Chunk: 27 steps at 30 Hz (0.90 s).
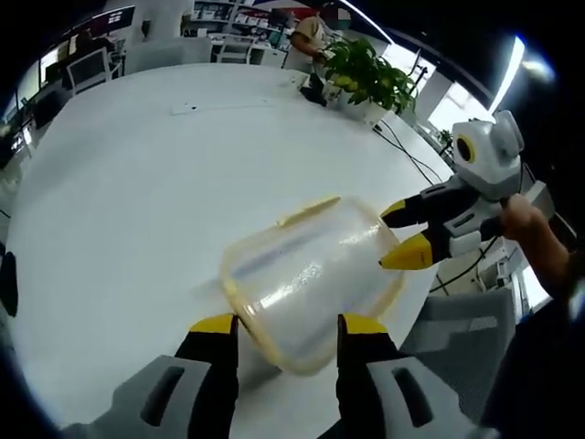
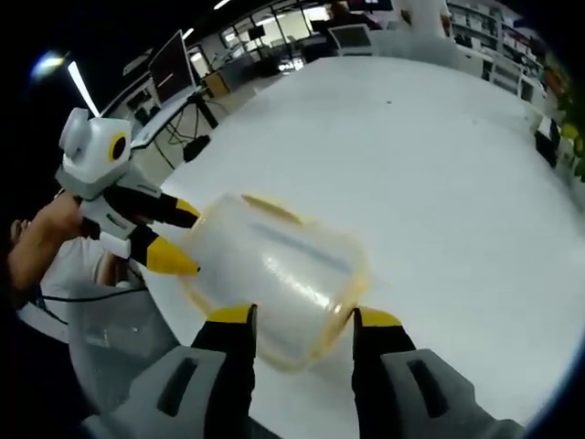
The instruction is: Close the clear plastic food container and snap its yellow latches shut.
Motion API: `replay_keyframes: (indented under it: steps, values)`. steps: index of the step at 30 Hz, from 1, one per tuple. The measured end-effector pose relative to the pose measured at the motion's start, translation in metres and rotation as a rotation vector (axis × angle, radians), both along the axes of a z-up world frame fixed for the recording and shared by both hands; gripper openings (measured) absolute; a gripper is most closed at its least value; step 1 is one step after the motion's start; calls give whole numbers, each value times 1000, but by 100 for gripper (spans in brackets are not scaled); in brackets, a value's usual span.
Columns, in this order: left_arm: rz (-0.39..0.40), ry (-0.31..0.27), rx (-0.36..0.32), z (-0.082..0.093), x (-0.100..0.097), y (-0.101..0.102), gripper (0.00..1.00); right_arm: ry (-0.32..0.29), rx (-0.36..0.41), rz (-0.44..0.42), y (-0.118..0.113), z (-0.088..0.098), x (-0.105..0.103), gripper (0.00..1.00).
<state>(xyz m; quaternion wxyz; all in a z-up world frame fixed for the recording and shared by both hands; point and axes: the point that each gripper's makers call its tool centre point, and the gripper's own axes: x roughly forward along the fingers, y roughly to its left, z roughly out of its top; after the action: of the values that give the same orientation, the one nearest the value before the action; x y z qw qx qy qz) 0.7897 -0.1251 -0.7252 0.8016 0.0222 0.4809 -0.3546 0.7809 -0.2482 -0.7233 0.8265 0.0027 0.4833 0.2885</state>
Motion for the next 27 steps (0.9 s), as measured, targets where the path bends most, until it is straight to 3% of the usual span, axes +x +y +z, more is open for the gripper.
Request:
replay_keyframes:
  steps: [12,19,22,27]
  values:
    - [28,2,-7,0,-4,7,37,-1,7,14,4,0,-2,39]
    - [47,2,-26,0,-5,8,37,-12,4,112,5,0,-5,40]
    - [63,11,-56,3,-8,5,42,-30,-15,165,4,1,-9,41]
    - [29,-15,-35,8,-10,6,43,-40,-33,191,2,3,-9,38]
